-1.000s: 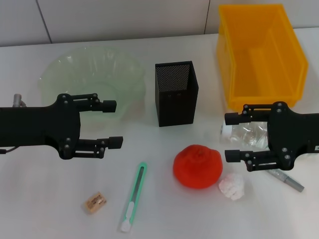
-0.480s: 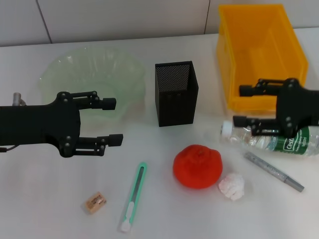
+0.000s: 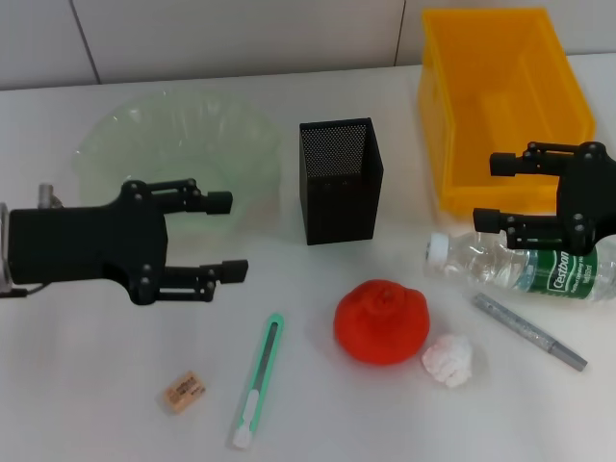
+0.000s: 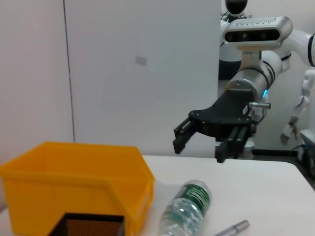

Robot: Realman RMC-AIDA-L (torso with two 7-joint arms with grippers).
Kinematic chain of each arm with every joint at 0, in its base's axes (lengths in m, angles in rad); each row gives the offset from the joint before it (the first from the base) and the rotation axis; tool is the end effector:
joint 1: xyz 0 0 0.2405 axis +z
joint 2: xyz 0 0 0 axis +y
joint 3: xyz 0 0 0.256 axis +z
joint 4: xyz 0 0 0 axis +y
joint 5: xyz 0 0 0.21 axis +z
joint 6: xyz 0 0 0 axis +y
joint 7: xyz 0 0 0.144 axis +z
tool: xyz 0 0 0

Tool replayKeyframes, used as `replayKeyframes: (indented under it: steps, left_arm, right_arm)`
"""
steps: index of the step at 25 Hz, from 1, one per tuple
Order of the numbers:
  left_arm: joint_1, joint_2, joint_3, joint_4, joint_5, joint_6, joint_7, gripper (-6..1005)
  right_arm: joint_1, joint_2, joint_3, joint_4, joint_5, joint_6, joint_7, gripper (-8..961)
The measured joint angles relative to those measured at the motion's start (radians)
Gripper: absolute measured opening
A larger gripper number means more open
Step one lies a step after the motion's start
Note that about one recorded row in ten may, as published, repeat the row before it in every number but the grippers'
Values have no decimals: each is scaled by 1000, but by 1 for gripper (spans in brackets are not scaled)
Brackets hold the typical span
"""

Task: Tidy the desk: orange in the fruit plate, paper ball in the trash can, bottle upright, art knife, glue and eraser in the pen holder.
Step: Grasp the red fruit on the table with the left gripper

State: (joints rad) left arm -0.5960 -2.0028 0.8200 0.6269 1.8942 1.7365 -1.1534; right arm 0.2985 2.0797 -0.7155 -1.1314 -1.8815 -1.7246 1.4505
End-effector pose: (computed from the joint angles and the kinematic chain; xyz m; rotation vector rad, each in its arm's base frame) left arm -0.2273 0.3294 0.0147 -2.9233 -0.0925 -0.7865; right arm 0.2658 0.2928 0.0799 -2.6298 0.3773 0.6210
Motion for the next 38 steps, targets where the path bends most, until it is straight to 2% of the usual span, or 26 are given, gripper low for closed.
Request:
replayKeyframes:
  steps: [6, 7, 8, 9, 12, 16, 24, 29, 38]
  left_arm:
    - [-11, -14, 15, -60, 17, -15, 7, 723]
    - [-12, -28, 15, -65, 26, -25, 16, 721]
    - [-12, -28, 15, -65, 26, -25, 16, 720]
    - [-14, -60, 25, -72, 40, -68, 35, 719]
    - [-23, -67, 42, -96, 34, -93, 38, 716]
    - [-72, -69, 52, -211, 11, -157, 75, 712]
    - [-112, -77, 65, -357, -64, -289, 150, 703]
    - [-146, -77, 65, -448, -71, -296, 197, 698]
    - [-156, -78, 57, -559, -72, -296, 256, 688]
  right_arm:
    - [-9, -1, 6, 3, -1, 6, 0, 727]
    - [-11, -1, 9, 2, -1, 5, 0, 727]
    - [-14, -1, 9, -2, -1, 5, 1, 727]
    - [-18, -2, 10, -8, -1, 5, 2, 727]
    - [-28, -2, 15, -28, -1, 4, 18, 727]
    - [-34, -1, 49, -42, -1, -3, 31, 727]
    - [-35, -1, 97, -48, -1, -13, 50, 726]
    - [-35, -1, 101, -58, 0, -13, 59, 726]
    - [-28, -1, 102, -59, 0, -5, 65, 726]
